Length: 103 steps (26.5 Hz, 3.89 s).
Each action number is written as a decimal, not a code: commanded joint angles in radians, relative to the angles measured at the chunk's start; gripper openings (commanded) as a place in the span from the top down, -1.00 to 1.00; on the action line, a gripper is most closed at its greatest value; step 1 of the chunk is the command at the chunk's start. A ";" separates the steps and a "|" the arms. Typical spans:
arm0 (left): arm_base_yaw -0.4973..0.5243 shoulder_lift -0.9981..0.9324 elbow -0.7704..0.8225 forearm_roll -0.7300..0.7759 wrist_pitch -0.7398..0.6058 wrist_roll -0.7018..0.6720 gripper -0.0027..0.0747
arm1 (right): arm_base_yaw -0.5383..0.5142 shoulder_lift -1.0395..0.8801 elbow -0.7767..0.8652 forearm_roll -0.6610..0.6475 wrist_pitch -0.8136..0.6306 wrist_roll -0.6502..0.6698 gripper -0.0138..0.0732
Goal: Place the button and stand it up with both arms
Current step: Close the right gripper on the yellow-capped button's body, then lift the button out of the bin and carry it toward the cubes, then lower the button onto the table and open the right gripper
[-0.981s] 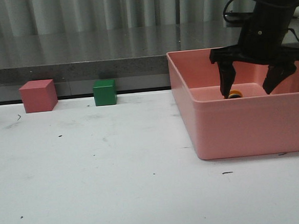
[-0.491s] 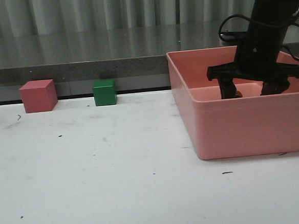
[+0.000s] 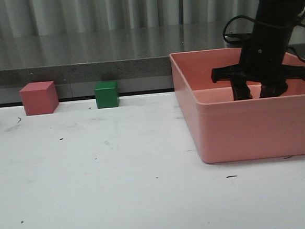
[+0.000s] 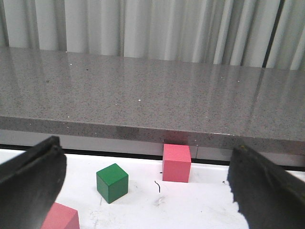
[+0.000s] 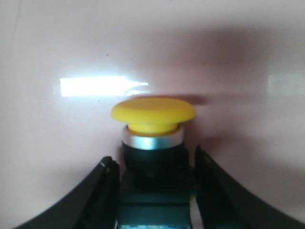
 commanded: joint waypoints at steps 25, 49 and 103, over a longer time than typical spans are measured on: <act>0.000 0.009 -0.034 0.002 -0.083 -0.008 -0.78 | 0.171 -0.465 -0.037 0.100 -0.091 -0.055 0.24; 0.000 0.009 -0.034 0.002 -0.081 -0.008 -0.78 | 0.554 -0.038 -0.229 0.319 -0.149 0.021 0.24; 0.000 0.009 -0.034 0.002 -0.081 -0.008 -0.78 | 0.521 0.093 -0.233 0.325 -0.150 0.198 -0.61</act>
